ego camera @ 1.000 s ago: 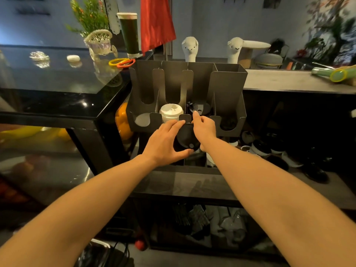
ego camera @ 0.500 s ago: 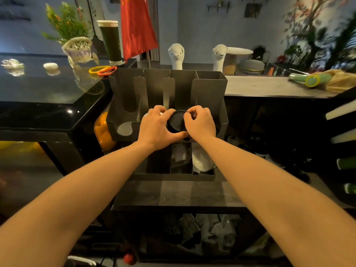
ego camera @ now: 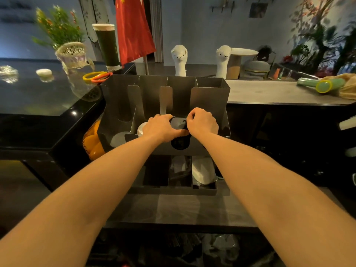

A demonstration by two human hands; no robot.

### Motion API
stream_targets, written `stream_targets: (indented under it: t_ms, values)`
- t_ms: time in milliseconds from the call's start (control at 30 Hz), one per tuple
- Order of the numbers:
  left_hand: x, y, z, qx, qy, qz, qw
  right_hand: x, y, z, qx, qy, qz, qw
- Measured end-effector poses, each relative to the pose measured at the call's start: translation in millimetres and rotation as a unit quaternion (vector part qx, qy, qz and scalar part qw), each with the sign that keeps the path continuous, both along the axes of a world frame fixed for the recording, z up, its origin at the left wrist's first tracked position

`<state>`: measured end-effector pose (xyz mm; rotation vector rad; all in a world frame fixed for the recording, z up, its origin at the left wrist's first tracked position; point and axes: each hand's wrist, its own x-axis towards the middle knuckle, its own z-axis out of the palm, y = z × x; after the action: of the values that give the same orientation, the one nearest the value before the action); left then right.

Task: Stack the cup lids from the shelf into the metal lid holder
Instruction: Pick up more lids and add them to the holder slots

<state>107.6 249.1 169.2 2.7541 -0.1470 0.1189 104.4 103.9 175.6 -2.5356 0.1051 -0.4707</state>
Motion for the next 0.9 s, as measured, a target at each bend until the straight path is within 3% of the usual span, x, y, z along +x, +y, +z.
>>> stream_targets:
  t_ms: [167, 600, 733, 900]
  values:
    - [5, 1, 2, 0.037, 0.01, -0.004, 0.999, 8, 2, -7, -0.061, -0.016, 0.018, 0.998]
    - [-4, -7, -6, 0.187, -0.032, 0.021, 0.982, 10, 2, -3, -0.086, 0.019, -0.001, 0.996]
    - [-8, -12, 4, 0.193, -0.013, 0.03, 0.981, 7, -1, 0, -0.068, 0.044, 0.024, 0.996]
    - [-12, -10, 7, 0.168, -0.037, 0.026, 0.985, -4, -7, 1, -0.003, 0.015, 0.06, 0.998]
